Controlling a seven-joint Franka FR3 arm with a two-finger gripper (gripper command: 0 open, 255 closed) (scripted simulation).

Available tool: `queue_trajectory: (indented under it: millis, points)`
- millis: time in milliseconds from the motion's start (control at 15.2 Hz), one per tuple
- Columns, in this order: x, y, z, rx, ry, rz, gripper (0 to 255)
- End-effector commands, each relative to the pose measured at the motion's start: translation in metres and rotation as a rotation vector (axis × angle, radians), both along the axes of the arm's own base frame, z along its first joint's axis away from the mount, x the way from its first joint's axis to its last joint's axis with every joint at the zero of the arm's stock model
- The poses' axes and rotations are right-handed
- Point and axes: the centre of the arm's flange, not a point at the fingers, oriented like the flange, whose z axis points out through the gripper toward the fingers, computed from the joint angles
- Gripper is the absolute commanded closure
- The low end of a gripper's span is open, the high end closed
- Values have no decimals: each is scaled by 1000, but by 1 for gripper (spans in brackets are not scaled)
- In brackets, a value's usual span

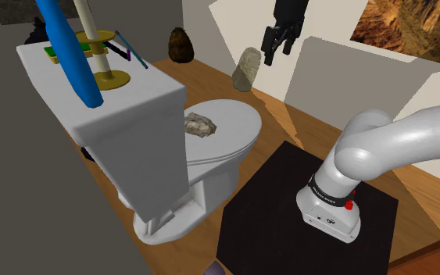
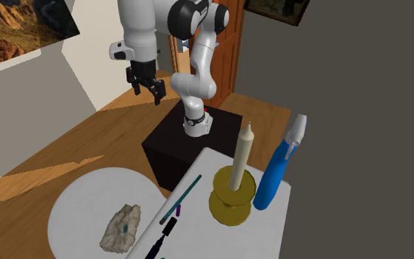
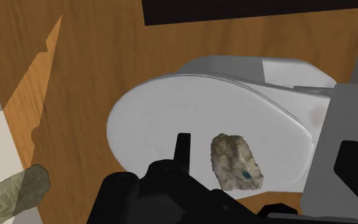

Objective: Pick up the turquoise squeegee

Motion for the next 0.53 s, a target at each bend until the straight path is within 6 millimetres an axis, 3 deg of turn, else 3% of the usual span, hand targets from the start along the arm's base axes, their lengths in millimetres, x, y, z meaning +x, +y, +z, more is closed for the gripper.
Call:
queue_trajectory:
  millis: [0,462]
  points:
    - [0,0,0,0,0,0,0]
    - [61,61,2,58,3,-18,0]
